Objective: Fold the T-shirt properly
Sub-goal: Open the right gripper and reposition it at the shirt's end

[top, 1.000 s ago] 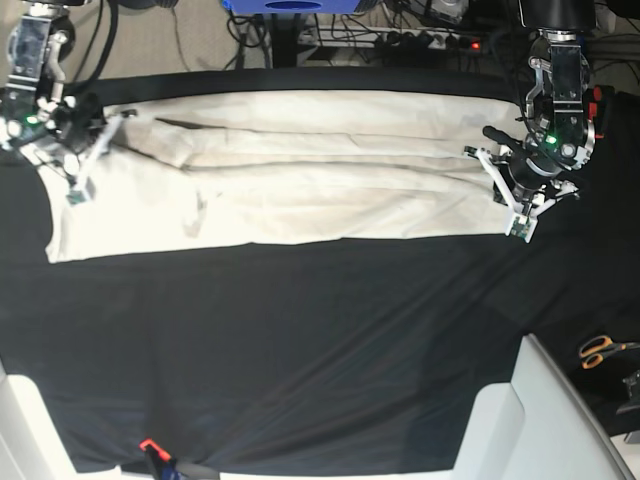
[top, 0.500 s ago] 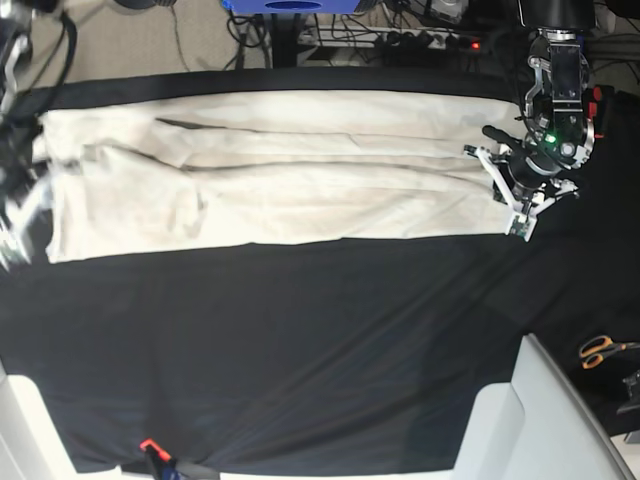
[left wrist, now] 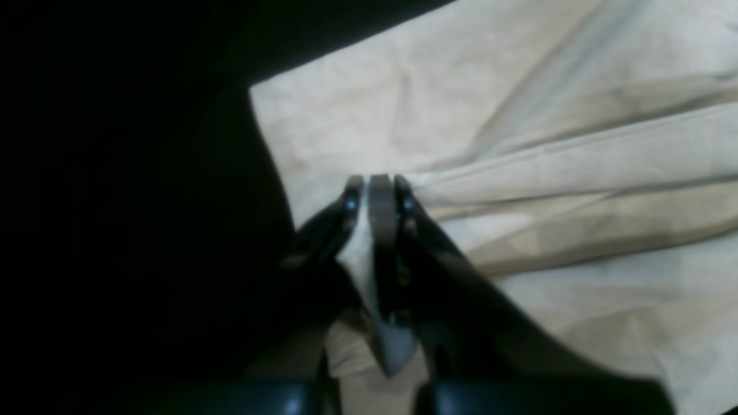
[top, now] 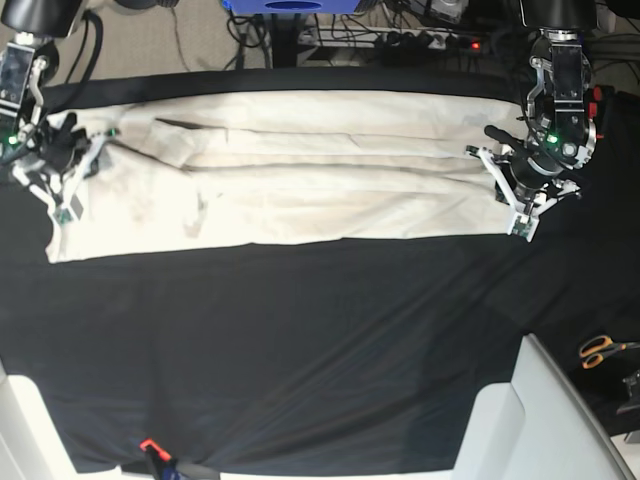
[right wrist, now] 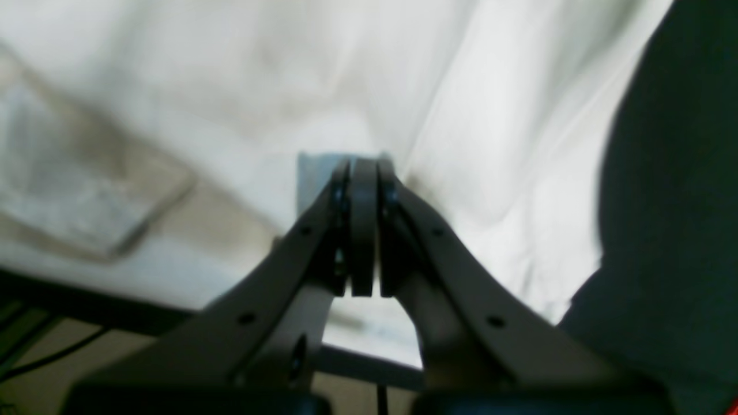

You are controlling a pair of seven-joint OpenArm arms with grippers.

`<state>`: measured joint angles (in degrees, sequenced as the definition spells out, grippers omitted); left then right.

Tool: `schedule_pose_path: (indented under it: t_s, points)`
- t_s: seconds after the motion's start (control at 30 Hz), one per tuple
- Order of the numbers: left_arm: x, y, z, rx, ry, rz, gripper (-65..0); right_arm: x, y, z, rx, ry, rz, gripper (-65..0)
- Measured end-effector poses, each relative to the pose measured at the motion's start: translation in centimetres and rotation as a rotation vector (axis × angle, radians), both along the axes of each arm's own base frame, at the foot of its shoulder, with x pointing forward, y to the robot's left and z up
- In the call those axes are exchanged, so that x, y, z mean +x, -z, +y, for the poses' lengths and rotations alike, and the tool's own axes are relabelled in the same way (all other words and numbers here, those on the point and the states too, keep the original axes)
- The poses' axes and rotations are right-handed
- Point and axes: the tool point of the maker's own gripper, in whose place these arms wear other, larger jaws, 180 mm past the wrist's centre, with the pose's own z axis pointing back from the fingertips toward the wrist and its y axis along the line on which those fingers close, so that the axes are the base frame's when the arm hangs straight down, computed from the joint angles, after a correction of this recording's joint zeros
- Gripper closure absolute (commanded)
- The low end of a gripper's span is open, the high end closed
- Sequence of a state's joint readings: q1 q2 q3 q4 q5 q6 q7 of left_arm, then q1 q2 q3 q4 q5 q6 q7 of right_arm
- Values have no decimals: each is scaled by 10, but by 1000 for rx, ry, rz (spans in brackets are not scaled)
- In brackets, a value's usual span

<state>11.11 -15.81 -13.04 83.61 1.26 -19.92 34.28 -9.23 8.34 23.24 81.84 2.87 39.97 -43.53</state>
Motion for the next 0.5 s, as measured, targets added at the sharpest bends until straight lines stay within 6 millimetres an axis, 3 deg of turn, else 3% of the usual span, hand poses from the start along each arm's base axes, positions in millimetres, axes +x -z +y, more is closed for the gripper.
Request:
schedule_pose_path:
  t_s: [0.1, 0.23, 0.37, 0.5]
  points:
    - [0, 2, -1, -4, -3, 4, 0, -2, 16, 4, 52, 24, -2, -3]
    - [0, 2, -1, -5, -3, 4, 0, -2, 12, 3, 35, 18, -1, -3]
    - [-1, 2, -1, -5, -2, 5, 0, 16, -36, -8, -80, -27, -87, -3]
    - [-2, 3, -2, -5, 0, 10, 0, 65, -70, -12, -104, -49, -185, -3]
